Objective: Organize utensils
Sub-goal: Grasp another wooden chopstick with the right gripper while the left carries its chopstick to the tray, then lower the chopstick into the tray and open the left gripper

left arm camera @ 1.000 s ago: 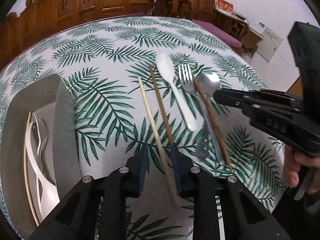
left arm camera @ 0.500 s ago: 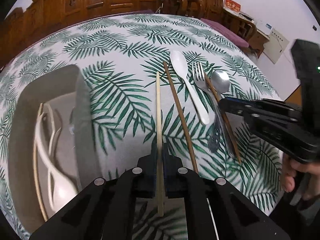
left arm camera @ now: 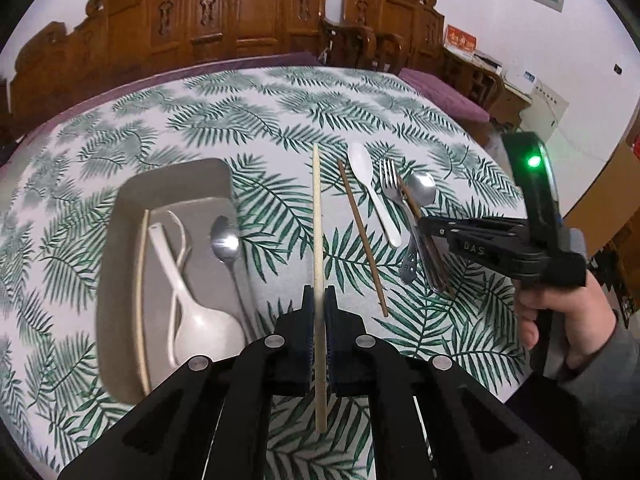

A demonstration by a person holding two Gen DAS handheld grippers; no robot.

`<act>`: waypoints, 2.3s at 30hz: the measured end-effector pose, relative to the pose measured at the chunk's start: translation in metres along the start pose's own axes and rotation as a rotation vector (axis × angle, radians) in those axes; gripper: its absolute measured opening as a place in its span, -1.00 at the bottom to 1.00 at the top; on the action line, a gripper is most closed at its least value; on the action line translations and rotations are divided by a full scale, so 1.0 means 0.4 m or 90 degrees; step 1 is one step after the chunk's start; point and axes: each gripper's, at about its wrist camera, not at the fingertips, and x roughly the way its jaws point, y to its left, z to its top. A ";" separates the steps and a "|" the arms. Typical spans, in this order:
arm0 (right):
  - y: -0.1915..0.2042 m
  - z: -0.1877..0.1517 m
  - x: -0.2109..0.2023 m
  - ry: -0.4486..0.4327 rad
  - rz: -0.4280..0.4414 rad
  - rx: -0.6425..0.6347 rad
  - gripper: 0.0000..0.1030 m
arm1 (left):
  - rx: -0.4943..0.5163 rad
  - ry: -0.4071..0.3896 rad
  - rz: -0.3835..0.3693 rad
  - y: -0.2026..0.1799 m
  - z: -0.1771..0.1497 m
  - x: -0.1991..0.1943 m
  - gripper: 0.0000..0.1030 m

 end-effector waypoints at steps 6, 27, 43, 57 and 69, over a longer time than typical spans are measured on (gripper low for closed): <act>-0.021 0.002 -0.022 -0.008 0.001 0.013 -0.88 | -0.008 -0.023 0.007 0.014 -0.019 -0.067 -0.92; 0.010 0.010 -0.127 -0.098 -0.014 -0.012 -0.89 | -0.048 -0.047 0.053 0.118 -0.016 -0.115 -0.92; 0.099 0.021 -0.109 -0.090 0.027 -0.064 -0.89 | -0.092 -0.002 0.085 0.253 -0.003 -0.001 -0.92; 0.140 0.023 -0.108 -0.087 0.050 -0.086 -0.89 | -0.103 0.026 0.083 0.272 0.005 0.069 -0.92; 0.176 0.026 -0.133 -0.100 0.064 -0.099 -0.89 | -0.092 -0.006 0.080 0.260 -0.022 -0.011 -0.67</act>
